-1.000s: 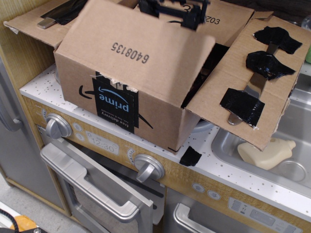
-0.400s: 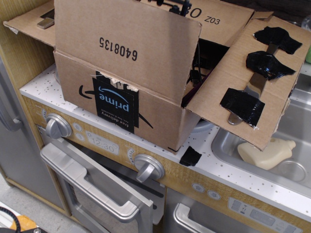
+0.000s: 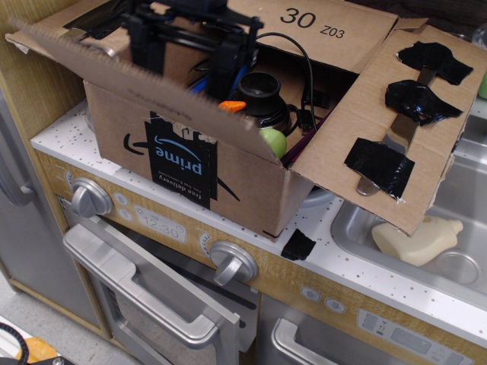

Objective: Open large4fbox flaps

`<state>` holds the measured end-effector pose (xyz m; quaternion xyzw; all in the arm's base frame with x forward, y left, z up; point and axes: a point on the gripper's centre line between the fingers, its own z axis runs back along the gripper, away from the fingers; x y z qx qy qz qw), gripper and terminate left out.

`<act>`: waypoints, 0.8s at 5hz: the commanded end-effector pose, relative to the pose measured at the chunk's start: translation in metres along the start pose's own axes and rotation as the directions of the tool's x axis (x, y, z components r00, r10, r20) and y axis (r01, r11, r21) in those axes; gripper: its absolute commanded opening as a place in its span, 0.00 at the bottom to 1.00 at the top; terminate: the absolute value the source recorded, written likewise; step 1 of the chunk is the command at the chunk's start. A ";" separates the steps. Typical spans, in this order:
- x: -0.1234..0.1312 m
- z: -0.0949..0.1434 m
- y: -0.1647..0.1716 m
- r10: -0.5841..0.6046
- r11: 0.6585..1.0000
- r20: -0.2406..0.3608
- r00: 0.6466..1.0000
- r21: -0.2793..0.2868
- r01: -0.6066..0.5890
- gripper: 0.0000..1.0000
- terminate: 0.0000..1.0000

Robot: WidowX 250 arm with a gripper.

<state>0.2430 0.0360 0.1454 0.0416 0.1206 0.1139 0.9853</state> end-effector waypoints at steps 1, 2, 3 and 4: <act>-0.015 -0.016 0.005 0.051 0.998 0.126 0.991 -0.041 -0.046 1.00 0.00; -0.013 -0.038 0.006 0.043 0.998 0.208 0.977 -0.051 -0.033 1.00 0.00; -0.009 -0.053 0.006 0.055 0.996 0.251 0.967 -0.079 -0.036 1.00 0.00; -0.005 -0.053 0.003 0.051 0.997 0.277 0.960 -0.069 -0.033 1.00 1.00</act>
